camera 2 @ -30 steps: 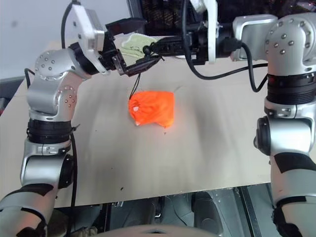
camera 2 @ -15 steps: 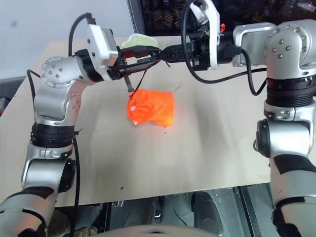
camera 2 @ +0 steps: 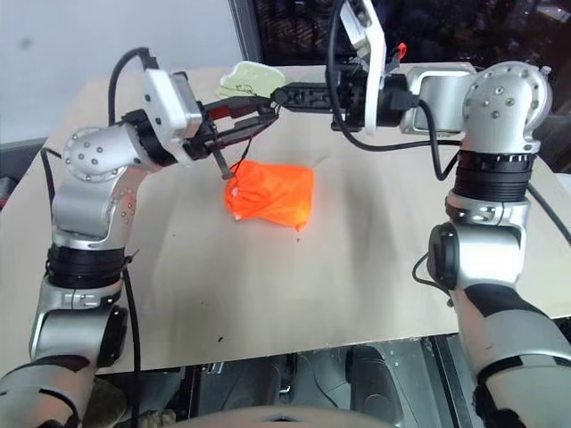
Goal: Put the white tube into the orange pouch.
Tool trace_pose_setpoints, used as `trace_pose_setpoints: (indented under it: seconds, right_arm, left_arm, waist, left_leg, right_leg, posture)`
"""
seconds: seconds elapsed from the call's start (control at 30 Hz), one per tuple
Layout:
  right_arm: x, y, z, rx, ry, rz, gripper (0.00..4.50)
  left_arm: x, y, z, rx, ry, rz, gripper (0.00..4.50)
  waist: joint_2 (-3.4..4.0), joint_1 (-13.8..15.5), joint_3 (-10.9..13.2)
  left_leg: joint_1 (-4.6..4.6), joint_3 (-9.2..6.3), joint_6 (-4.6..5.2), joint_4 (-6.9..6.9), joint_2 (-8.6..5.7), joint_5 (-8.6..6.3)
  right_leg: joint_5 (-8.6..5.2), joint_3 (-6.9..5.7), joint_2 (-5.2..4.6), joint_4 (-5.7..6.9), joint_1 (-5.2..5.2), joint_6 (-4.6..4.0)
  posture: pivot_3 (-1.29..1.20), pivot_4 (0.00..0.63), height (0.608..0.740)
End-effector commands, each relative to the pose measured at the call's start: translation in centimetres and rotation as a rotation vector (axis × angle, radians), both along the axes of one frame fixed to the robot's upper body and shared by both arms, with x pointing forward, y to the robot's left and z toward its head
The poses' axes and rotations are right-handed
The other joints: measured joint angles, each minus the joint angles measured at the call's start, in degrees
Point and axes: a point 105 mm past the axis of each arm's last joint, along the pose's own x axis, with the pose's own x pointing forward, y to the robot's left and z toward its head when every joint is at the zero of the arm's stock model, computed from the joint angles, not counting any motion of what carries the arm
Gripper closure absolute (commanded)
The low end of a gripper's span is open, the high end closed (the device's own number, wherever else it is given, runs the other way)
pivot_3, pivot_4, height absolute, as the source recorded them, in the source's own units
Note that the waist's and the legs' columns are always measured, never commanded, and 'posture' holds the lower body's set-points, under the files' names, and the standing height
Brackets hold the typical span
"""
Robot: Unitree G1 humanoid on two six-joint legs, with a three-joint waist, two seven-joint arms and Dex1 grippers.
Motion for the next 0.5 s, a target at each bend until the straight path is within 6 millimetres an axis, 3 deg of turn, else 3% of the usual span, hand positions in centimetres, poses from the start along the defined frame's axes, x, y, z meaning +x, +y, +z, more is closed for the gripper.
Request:
trace_pose_setpoints:
  seconds: [0.03,0.23,0.37,0.4,0.5]
  right_arm:
    - [-1.2,-2.6,4.6,0.190,-0.143,-0.023,4.50]
    - [-1.3,-2.5,3.7,0.150,-0.147,-0.025,4.50]
    - [-1.6,-2.4,3.2,0.127,-0.154,-0.011,4.50]
    - [-1.8,-2.3,3.1,0.124,-0.158,-0.007,4.50]
    - [-2.0,-2.3,3.0,0.122,-0.164,0.003,4.50]
  left_arm:
    - [1.2,2.2,-2.1,0.003,0.111,0.102,4.24]
    - [1.2,2.7,-2.3,-0.029,0.148,0.100,4.24]
    - [0.8,2.3,-1.9,-0.020,0.103,0.098,2.27]
    - [0.7,2.0,-1.9,-0.007,0.095,0.092,2.05]
    - [0.5,1.7,-2.0,0.010,0.080,0.085,2.05]
  waist:
    - [0.00,-0.02,0.00]
    - [0.00,-0.17,0.00]
    - [0.04,-0.13,0.01]
    - [0.04,-0.09,0.01]
    - [0.04,-0.20,0.01]
  left_leg:
    - [0.00,0.00,0.00,0.01,-0.01,0.00]
    - [0.00,0.01,0.00,0.02,0.02,0.00]
    - [0.02,0.04,0.01,0.02,0.00,0.00]
    - [0.00,0.03,0.00,0.02,0.01,0.00]
    - [0.00,0.03,0.01,0.02,0.02,0.00]
  right_leg:
    - [0.00,0.00,0.00,0.00,0.01,0.00]
    - [0.00,-0.01,0.03,0.01,0.01,0.00]
    - [0.00,0.02,0.03,0.01,0.01,0.01]
    - [0.00,-0.03,0.04,0.00,0.02,0.01]
    - [0.00,-0.02,0.04,-0.01,0.03,0.01]
  posture:
    - [0.00,0.150,0.740]
    - [0.00,0.150,0.740]
    - [0.00,0.150,0.740]
    - [0.00,0.150,0.740]
    - [0.00,0.150,0.740]
